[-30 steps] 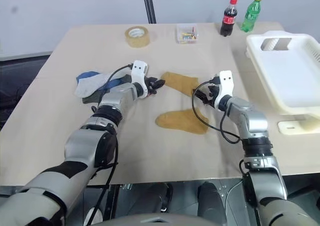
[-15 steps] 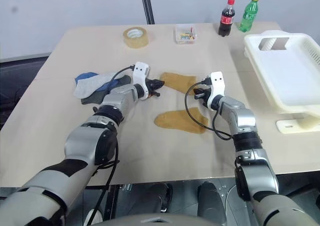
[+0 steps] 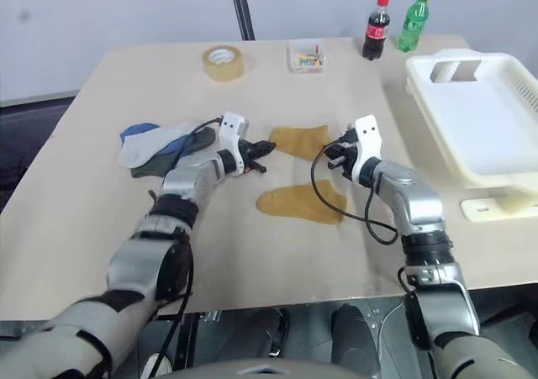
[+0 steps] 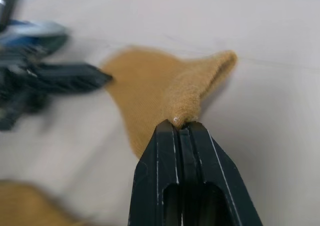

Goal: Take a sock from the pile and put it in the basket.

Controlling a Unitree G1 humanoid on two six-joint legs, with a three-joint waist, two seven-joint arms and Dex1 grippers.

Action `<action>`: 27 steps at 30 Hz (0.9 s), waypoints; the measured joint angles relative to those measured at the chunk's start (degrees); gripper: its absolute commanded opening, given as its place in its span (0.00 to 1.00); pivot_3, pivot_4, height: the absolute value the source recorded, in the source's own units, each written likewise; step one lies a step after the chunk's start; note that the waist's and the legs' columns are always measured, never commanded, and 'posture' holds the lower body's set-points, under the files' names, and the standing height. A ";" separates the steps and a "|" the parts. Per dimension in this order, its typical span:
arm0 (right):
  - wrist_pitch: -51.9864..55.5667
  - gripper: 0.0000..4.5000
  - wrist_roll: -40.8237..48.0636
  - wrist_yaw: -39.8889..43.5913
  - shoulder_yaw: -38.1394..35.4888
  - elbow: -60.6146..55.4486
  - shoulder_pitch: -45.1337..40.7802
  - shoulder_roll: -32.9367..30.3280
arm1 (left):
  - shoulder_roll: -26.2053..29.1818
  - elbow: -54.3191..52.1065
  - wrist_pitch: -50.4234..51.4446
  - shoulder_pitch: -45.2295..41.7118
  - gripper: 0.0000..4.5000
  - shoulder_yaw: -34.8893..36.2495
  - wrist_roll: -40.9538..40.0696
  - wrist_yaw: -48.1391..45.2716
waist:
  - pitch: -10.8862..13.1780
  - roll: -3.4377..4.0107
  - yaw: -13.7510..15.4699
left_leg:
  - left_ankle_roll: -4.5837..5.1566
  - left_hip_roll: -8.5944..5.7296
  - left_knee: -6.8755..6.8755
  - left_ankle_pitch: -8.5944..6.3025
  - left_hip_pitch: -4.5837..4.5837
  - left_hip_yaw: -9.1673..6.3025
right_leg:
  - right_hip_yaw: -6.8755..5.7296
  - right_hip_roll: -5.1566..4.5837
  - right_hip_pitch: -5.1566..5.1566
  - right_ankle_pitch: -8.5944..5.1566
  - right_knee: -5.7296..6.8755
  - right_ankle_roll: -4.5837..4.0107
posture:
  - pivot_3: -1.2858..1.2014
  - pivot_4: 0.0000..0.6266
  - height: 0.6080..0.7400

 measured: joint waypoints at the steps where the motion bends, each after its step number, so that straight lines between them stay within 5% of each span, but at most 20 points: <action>1: 2.85 0.00 1.81 0.26 -0.53 -4.38 1.51 -1.39 | -0.06 -10.48 5.55 5.13 0.01 -0.59 -2.13 -0.05 | 0.00 0.00 -0.18 | 0.05 0.00 -0.02 -0.03 -0.04 -0.06 | -0.01 0.00 0.00 0.00 0.03 0.00 | 0.52 0.24 1.00; 6: 15.48 0.00 8.86 0.98 -4.07 -18.63 8.07 -9.60 | 1.65 -51.47 28.91 20.01 0.01 -1.08 -14.43 4.17 | 0.00 0.03 0.04 | 0.09 0.00 -0.02 -0.05 0.08 -0.05 | 0.03 0.06 0.02 0.00 -0.08 -0.01 | 0.52 0.24 1.00; 12: 25.89 0.00 15.55 -0.69 -9.45 -27.00 11.90 -13.36 | 2.50 -72.91 44.01 30.55 0.01 3.41 -23.50 12.51 | -0.06 0.17 1.69 | 0.22 0.13 -0.27 -0.14 1.06 0.25 | 0.27 0.27 0.77 -0.02 -0.08 -0.01 | 0.52 0.24 1.00; 24: 28.48 0.00 16.91 -2.26 -4.72 -28.40 17.28 -13.84 | 0.65 -76.91 50.96 38.06 0.01 1.53 -24.83 23.91 | -0.03 0.12 3.54 | 0.13 0.08 -0.24 -0.10 1.01 0.40 | 0.37 0.18 0.78 -0.01 -0.17 -0.01 | 0.52 0.24 1.00; 27: 27.21 0.19 15.17 -2.42 -3.18 -26.55 18.18 -14.80 | 1.24 -74.90 48.67 39.88 0.00 -1.91 -23.09 24.02 | -0.03 0.12 3.57 | 0.13 0.08 -0.25 -0.10 1.02 0.40 | 0.37 0.18 0.77 -0.01 -0.17 -0.01 | 0.52 0.24 1.00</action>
